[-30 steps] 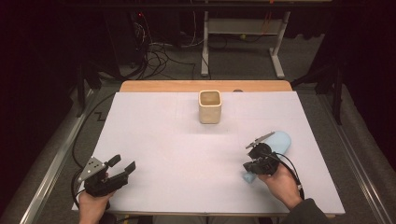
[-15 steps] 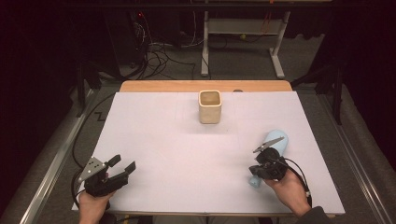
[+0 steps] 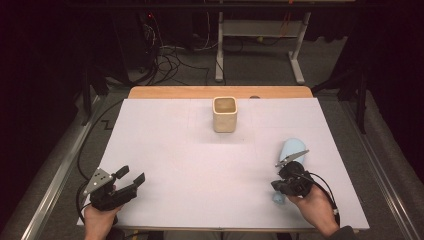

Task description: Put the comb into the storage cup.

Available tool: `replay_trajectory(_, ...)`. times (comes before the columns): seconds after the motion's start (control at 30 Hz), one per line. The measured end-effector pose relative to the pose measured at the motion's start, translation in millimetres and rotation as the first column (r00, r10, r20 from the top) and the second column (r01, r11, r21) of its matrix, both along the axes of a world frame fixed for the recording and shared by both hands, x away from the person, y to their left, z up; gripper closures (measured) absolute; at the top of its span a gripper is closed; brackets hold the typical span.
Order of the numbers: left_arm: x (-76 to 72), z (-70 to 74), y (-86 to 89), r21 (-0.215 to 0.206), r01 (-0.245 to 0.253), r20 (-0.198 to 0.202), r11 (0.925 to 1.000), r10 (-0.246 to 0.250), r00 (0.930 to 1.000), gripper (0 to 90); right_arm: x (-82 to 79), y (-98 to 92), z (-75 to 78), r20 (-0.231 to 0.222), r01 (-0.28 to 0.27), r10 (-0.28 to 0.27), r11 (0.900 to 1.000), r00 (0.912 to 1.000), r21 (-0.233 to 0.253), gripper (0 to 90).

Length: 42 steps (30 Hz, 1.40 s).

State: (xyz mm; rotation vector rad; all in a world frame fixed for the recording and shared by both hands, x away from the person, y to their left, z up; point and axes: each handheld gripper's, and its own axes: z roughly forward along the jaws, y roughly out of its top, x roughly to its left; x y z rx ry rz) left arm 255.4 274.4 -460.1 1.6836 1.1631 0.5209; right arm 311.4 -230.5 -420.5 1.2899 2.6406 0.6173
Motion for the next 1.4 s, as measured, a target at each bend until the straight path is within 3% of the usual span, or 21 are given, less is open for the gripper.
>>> replay_trajectory(0.67,0.2,-0.4,1.2,-0.007,-0.008,-0.004,0.9999,0.008,1.0,31.7,-9.2,-23.0,2.7,0.006,0.048,-0.048,0.999,0.9988,-0.014,90.0)
replay_trajectory(1.4,0.8,-1.0,1.5,-0.009,-0.009,-0.007,0.9999,0.009,0.9999,31.8,-11.2,-41.0,7.0,0.033,0.091,-0.09,0.994,0.9954,-0.062,90.0)
